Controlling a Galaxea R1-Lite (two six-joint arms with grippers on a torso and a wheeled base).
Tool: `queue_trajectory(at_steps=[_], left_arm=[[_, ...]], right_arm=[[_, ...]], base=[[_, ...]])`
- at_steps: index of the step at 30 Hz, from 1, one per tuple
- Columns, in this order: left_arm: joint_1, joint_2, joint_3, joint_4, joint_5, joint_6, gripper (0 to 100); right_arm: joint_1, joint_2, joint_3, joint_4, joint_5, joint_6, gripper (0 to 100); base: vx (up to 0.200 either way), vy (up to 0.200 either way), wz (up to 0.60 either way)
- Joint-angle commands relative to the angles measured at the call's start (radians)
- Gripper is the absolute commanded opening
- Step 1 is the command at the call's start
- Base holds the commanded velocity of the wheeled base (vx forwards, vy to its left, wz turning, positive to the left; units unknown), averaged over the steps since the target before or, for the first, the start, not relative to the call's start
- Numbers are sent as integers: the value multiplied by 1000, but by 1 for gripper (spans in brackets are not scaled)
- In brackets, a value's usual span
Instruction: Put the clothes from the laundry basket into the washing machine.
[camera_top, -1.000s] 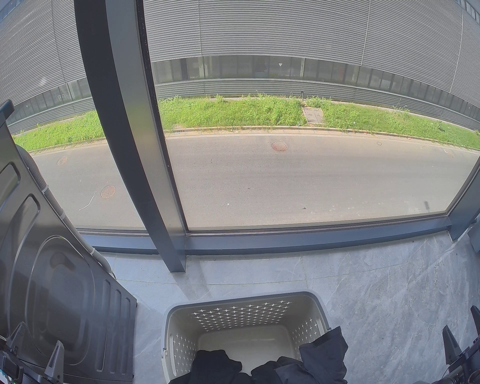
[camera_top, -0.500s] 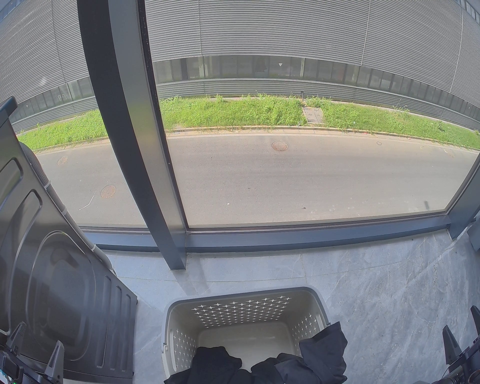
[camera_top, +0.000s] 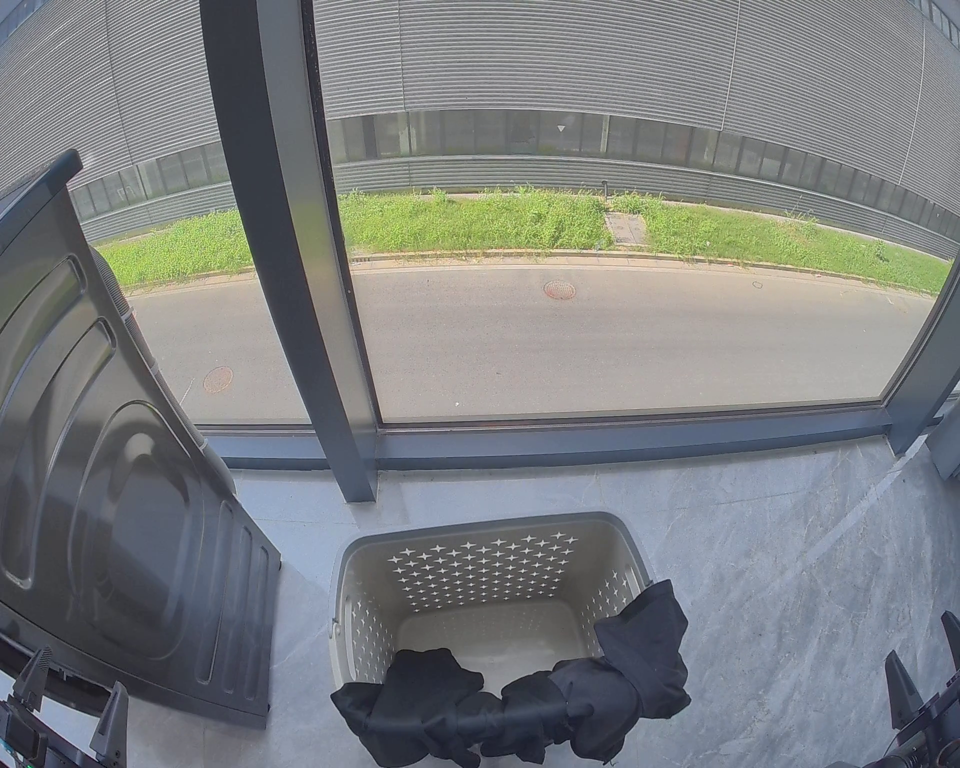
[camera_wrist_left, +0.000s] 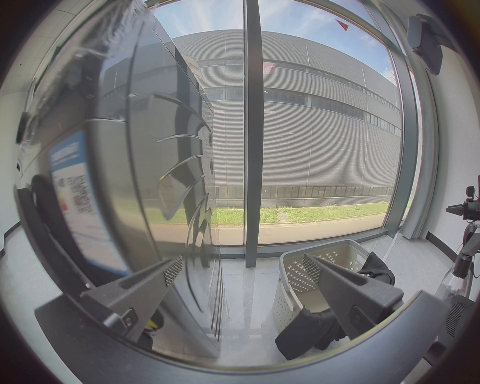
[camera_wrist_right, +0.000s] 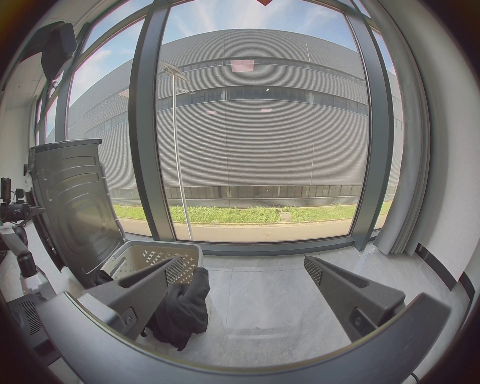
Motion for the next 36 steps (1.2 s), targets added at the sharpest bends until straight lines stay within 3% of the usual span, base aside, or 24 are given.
queue_trajectory(at_steps=[1,28,36], left_arm=[[0,-17,15,0,0,1,100],[0,-17,15,0,0,1,100],[0,-17,15,0,0,1,100]], right_arm=[[1,-16,18,0,2,0,100],[1,-16,18,0,1,0,100],[1,-16,18,0,1,0,100]], base=[[-200,0,0],[-200,0,0],[0,0,0]])
